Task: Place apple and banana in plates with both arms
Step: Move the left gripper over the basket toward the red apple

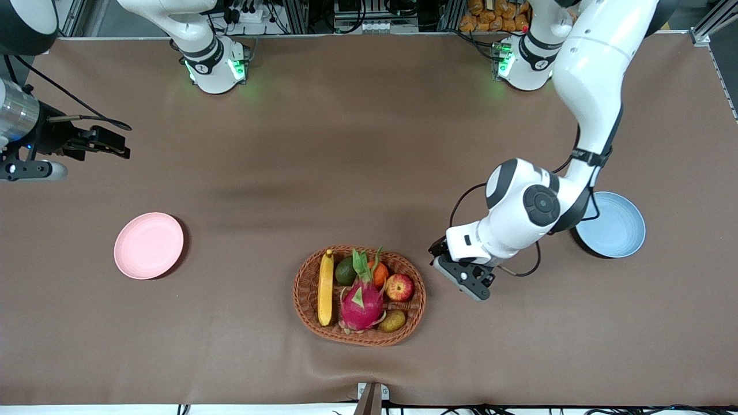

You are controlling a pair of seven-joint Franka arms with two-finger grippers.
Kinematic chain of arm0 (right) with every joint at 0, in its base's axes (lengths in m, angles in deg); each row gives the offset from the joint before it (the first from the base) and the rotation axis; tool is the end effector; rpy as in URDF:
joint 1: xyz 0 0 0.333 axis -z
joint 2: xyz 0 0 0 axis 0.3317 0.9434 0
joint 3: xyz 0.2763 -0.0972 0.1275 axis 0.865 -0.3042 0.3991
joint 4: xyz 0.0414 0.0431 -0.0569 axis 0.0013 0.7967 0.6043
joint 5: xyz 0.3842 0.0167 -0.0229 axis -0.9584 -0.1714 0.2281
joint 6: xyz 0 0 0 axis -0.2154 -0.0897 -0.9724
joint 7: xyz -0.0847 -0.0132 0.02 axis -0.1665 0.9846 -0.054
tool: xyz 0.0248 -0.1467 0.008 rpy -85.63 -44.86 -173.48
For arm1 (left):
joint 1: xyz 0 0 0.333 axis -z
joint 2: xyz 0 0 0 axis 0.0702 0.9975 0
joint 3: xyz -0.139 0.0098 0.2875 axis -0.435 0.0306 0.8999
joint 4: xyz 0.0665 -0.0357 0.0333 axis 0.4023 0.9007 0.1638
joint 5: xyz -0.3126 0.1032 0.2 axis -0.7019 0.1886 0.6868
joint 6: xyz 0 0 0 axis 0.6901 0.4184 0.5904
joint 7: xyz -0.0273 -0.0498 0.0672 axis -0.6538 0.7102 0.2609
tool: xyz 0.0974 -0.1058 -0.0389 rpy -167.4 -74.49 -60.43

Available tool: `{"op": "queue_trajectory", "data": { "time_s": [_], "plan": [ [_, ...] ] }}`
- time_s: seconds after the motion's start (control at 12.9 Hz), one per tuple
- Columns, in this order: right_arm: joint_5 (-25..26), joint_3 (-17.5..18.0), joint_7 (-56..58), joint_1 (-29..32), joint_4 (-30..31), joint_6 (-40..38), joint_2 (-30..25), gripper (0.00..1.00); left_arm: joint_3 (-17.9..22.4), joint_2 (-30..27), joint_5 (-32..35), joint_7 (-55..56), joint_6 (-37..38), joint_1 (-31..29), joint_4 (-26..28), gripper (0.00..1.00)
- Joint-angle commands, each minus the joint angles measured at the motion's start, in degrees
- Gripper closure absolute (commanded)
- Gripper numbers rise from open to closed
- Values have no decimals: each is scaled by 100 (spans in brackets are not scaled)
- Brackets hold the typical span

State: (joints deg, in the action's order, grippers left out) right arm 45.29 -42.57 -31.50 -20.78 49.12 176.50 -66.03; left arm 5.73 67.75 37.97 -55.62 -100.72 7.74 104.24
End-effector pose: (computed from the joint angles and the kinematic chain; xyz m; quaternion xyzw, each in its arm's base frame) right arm 0.5330 0.0098 0.5326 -0.9968 -0.0021 0.0743 0.0303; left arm 0.6866 -0.3220 0.2684 0.9188 -0.3489 0.1417 0.1182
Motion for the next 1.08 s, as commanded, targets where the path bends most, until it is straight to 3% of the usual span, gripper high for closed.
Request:
{"op": "queue_trajectory", "data": {
  "time_s": [0.0, 0.46, 1.0],
  "plan": [
    [-23, -15, -39, -35, 16, 216, 140, 0, -62, 363, -89, -270, -105, 97, -468, 0],
    [-392, -15, -48, -149, -10, 473, 483, 0, -97, 872, -89, -279, -1141, 370, -617, 0],
    [-735, -15, -101, -254, -63, 622, 501, 0, -89, 1198, -80, -533, -1406, 652, -811, 0]
  ]
}}
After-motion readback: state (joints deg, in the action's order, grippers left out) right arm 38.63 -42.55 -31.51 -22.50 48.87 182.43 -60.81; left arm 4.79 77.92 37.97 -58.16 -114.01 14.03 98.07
